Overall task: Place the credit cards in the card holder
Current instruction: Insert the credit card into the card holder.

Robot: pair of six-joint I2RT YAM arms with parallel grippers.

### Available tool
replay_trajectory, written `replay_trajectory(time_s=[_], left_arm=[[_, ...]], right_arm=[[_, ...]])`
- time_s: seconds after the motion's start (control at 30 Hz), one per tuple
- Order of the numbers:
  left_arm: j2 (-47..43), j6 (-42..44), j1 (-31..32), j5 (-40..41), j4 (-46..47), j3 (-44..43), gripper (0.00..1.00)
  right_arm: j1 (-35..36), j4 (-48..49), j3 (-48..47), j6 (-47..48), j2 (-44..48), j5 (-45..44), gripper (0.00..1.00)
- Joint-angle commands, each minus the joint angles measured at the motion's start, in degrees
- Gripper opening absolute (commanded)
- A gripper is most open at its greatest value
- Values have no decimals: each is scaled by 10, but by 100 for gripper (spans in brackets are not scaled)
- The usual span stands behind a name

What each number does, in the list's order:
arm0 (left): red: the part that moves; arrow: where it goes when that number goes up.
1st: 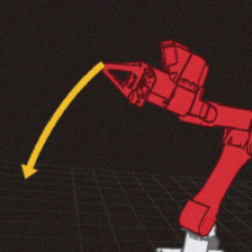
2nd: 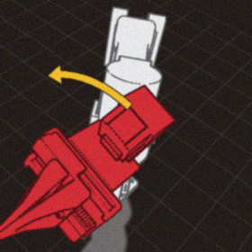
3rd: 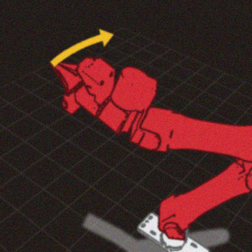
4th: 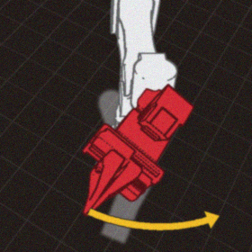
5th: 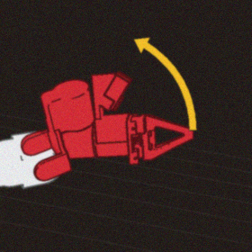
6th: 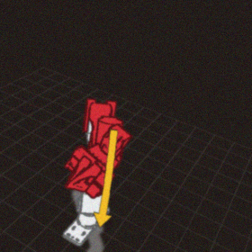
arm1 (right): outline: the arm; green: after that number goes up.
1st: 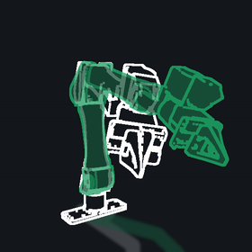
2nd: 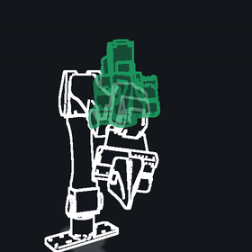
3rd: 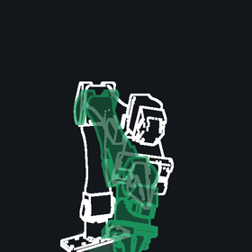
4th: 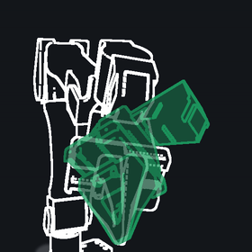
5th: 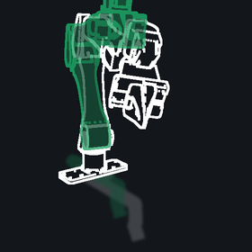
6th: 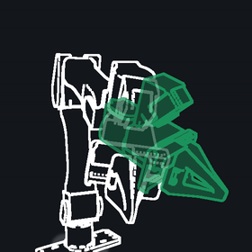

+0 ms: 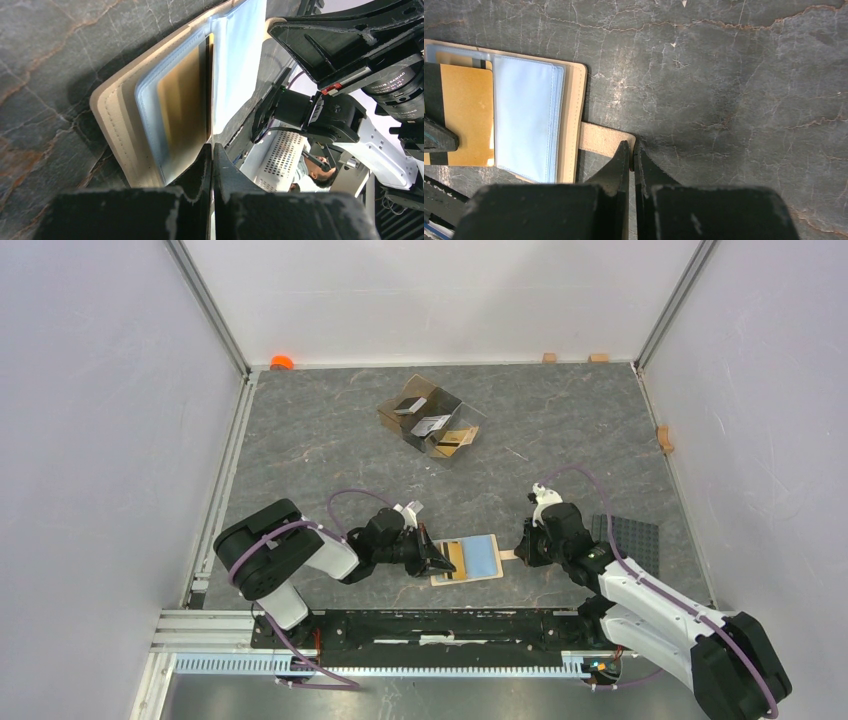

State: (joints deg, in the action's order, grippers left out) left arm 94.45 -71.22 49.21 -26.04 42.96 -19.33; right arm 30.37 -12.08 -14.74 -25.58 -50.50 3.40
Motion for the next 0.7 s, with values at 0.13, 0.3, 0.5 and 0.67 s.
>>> replay_trajectory(time_s=[0.13, 0.3, 0.5, 0.67], left_arm=[[12, -3, -5, -21, 21, -18, 2], [20, -1, -5, -21, 25, -18, 2], [37, 0, -6, -21, 39, -18, 2], [53, -1, -6, -23, 55, -21, 2]], right_arm=[[1, -2, -12, 7, -7, -12, 0], [1, -3, -11, 8, -9, -13, 0], [1, -4, -11, 7, -9, -15, 0], [2, -4, -10, 7, -10, -15, 0]])
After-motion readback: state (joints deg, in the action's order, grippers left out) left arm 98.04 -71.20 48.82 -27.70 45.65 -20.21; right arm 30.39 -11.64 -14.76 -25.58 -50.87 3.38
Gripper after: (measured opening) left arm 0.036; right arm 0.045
